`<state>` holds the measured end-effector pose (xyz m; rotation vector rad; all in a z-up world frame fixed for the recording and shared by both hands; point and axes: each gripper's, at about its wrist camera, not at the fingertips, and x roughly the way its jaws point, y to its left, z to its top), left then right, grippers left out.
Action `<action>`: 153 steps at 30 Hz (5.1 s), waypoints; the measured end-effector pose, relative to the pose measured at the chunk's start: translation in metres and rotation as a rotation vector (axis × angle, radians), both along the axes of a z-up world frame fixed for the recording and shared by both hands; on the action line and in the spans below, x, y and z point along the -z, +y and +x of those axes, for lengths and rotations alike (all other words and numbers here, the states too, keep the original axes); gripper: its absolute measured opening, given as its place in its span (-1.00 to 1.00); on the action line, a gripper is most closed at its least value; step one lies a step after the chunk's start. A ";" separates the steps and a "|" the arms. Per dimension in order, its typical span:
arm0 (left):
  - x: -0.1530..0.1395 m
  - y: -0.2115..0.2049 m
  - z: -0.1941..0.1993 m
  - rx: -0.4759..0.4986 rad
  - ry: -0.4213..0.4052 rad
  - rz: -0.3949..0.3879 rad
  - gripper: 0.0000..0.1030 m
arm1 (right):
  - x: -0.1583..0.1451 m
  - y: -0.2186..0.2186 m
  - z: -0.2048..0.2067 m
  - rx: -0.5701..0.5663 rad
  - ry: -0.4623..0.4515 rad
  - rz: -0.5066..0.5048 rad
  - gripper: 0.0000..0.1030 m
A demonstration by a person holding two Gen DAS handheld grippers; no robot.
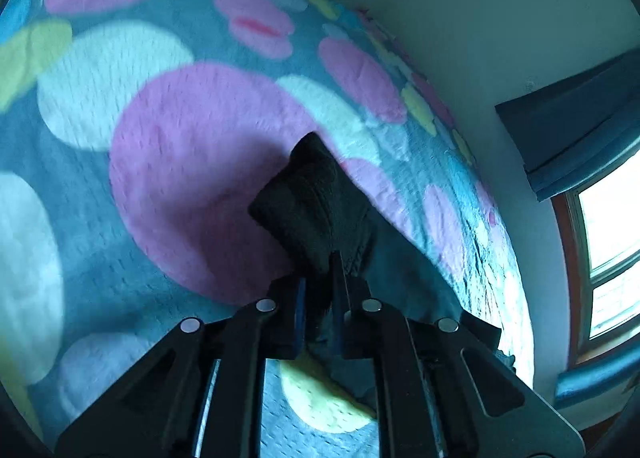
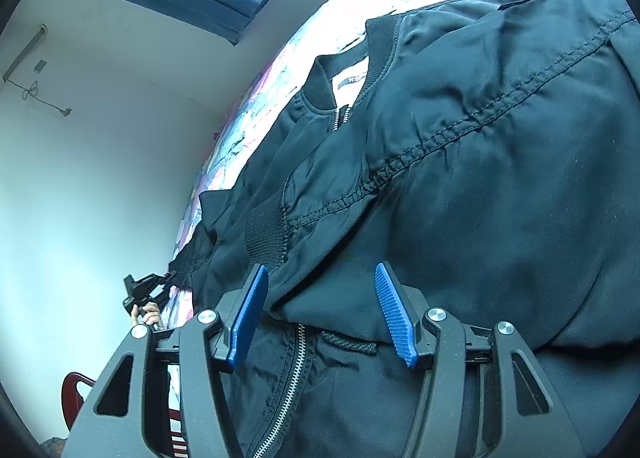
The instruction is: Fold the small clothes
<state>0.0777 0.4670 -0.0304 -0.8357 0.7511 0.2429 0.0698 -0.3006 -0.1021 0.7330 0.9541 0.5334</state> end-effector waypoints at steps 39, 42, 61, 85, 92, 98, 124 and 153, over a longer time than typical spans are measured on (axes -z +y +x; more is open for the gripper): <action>-0.076 -0.525 -0.038 0.808 -0.222 0.402 -0.09 | -0.006 -0.058 -0.014 0.058 0.060 0.284 0.11; -0.082 -0.474 -0.055 0.730 -0.224 0.449 -0.04 | -0.029 -0.048 -0.015 0.037 0.014 0.209 0.23; 0.013 -0.348 -0.006 0.478 0.122 0.361 0.01 | -0.051 0.106 0.066 -0.043 -0.003 -0.578 0.18; 0.017 -0.340 -0.005 0.465 0.092 0.314 0.07 | -0.080 0.153 0.044 -0.122 -0.190 -0.849 0.27; 0.018 -0.336 -0.007 0.466 0.079 0.287 0.07 | -0.067 0.123 0.052 -0.041 -0.157 -0.829 0.07; 0.018 -0.336 -0.007 0.466 0.081 0.285 0.07 | -0.077 0.017 0.006 0.138 -0.123 -0.442 0.13; 0.018 -0.320 -0.008 0.415 0.054 0.195 0.08 | -0.017 -0.065 0.012 0.195 0.003 -0.112 -0.67; 0.025 -0.295 0.006 0.508 -0.032 -0.222 0.32 | -0.002 -0.059 0.015 0.149 0.048 -0.029 -0.60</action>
